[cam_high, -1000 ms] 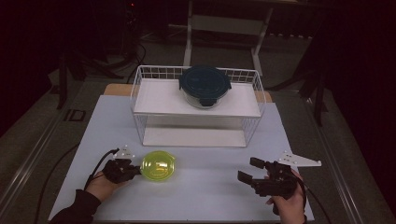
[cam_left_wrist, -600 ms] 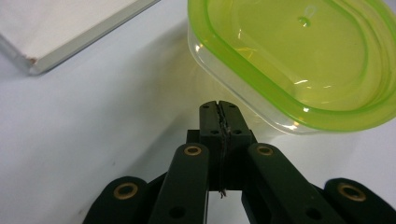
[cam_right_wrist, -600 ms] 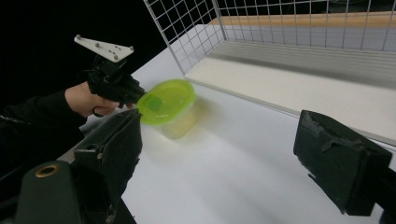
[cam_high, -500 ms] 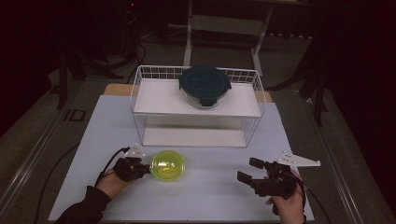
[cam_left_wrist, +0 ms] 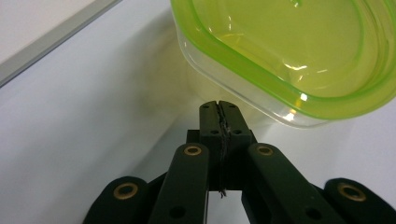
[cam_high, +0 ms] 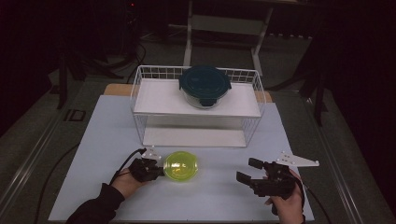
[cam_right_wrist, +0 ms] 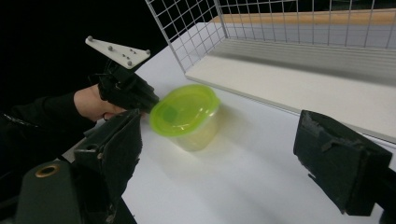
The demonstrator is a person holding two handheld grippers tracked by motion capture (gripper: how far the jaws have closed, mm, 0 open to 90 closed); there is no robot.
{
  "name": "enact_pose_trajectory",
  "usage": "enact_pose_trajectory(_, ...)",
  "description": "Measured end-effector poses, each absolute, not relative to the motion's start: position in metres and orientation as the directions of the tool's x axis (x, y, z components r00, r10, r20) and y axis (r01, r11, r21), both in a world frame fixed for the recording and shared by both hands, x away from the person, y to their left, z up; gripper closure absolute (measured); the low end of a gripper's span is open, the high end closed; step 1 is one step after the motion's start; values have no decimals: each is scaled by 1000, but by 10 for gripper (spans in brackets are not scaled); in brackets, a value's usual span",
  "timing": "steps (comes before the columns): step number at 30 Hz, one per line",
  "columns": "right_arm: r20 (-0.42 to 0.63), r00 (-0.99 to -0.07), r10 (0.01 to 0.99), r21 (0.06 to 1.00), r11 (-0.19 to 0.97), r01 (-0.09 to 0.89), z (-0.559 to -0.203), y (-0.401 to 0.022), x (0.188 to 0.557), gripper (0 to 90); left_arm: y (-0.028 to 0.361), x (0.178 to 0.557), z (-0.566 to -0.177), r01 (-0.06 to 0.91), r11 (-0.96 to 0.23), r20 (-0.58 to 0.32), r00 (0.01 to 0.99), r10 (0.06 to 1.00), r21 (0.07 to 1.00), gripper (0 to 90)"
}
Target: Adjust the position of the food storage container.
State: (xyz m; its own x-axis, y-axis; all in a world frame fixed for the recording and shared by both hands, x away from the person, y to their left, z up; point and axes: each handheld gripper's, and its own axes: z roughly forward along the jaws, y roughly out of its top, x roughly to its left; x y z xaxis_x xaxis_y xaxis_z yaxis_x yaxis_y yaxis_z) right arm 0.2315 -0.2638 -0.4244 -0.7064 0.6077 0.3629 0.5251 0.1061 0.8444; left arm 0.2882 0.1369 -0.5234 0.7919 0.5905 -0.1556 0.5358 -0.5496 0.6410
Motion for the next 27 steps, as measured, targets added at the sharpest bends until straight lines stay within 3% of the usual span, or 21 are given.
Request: enact_pose_trajectory(27,369,-705,605,844,101,527,-425,-265,232,149,98,300,-522,507,-560,-161,818,553,655,885)
